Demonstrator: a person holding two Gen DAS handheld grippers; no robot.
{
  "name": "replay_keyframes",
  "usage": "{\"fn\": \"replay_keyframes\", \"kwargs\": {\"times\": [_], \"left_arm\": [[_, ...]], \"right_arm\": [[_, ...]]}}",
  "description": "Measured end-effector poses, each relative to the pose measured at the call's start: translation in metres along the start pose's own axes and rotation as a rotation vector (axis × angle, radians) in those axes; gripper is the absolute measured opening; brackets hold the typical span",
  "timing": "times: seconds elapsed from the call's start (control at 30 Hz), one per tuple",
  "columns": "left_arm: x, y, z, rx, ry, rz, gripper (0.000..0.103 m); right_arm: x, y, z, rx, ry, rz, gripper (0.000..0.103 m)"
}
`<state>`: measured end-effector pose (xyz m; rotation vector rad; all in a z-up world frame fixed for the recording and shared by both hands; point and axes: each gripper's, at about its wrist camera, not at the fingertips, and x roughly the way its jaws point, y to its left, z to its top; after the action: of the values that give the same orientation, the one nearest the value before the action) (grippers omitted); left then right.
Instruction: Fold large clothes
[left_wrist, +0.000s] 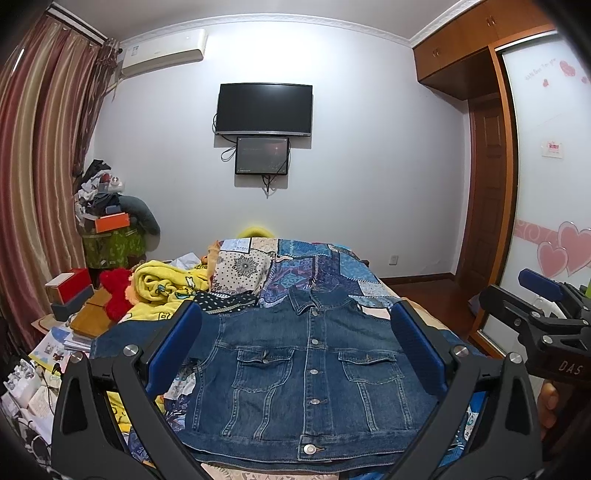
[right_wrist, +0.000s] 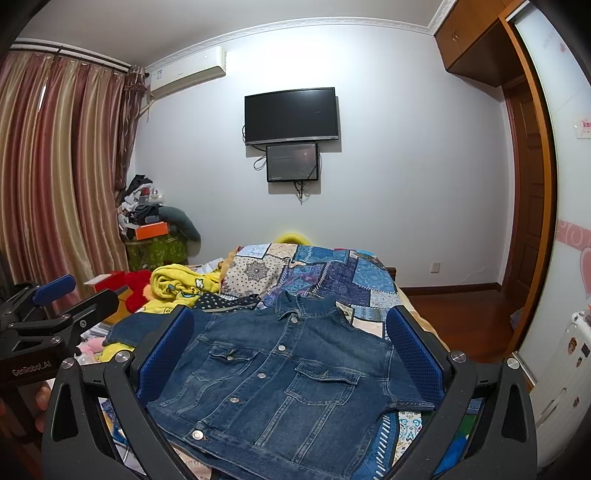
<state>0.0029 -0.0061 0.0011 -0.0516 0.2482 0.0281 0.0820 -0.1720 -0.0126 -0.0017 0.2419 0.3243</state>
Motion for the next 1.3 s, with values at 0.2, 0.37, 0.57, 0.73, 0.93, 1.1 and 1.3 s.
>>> {"fn": "replay_keyframes", "kwargs": {"times": [0.2,0.37,0.57,0.73,0.93,1.1,1.3], "left_arm": [[-0.0020,-0.0035,0.0009,0.007,-0.006,-0.002,0.103],[-0.0023,-0.0038,0.0013,0.006,-0.007,-0.003,0.103],[-0.0020,-0.0043,0.0013,0.005,-0.007,-0.003,0.103],[-0.0020,-0.0056,0.0002,0.004,-0.006,-0.003,0.103],[-0.0022,-0.0048,-0.0003,0.003,-0.006,-0.004,0.103],[-0.0022,-0.0045,-0.0006,0.003,-0.006,-0.004,0.103],[-0.0006,-0.0025,-0.0012,-0.002,-0.007,0.000,0.103]], "right_arm": [[0.0001,-0.0002,0.0001,-0.001,0.000,0.001,0.103],[0.0020,0.0000,0.0006,-0.001,0.002,0.005,0.103],[0.0017,0.0005,0.0012,-0.002,0.001,0.005,0.103],[0.0026,0.0008,0.0009,0.000,0.002,0.002,0.103],[0.0025,0.0007,0.0005,-0.001,0.002,0.002,0.103],[0.0027,0.0010,0.0009,-0.001,0.002,0.002,0.103],[0.0029,0.0007,0.0000,-0.001,0.002,0.002,0.103]]}}
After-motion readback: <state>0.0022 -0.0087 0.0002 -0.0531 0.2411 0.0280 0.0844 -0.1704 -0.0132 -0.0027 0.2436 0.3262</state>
